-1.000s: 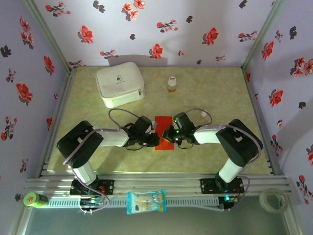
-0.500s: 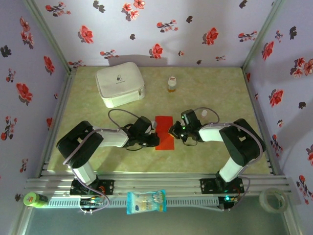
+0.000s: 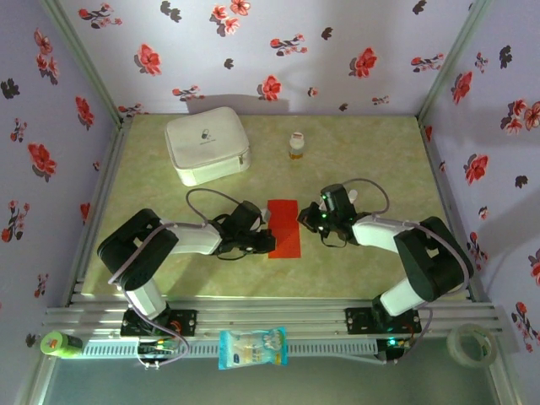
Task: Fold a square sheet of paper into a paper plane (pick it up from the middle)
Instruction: Fold the triangle a second time at the center of the table.
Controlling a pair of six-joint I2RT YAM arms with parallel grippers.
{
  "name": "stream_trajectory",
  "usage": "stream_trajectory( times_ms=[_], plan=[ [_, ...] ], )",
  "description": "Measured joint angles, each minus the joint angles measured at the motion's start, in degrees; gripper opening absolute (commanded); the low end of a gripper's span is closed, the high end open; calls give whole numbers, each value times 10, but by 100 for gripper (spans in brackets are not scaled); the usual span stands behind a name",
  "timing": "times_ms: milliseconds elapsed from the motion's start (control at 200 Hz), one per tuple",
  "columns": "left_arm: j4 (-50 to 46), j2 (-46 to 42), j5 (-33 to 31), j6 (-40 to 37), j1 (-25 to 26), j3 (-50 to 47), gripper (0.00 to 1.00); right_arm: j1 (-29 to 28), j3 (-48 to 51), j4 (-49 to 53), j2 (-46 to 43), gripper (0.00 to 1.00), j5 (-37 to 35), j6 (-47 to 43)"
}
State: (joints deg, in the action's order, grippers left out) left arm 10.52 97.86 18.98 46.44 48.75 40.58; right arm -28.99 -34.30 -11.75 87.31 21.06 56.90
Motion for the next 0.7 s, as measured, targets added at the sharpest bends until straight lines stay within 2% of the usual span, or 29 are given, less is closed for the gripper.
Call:
stream_trajectory(
  times_ms=[180, 380, 700],
  plan=[
    [-1, -1, -3, 2, 2, 0, 0, -30, 0, 3, 25, 2, 17, -1],
    [-23, -9, -5, 1, 4, 3, 0, -29, -1, -3, 59, 0, 16, 3],
    [-115, -41, -8, 1, 5, 36, 0, -29, -1, -7, 62, 0, 17, 3]
  ],
)
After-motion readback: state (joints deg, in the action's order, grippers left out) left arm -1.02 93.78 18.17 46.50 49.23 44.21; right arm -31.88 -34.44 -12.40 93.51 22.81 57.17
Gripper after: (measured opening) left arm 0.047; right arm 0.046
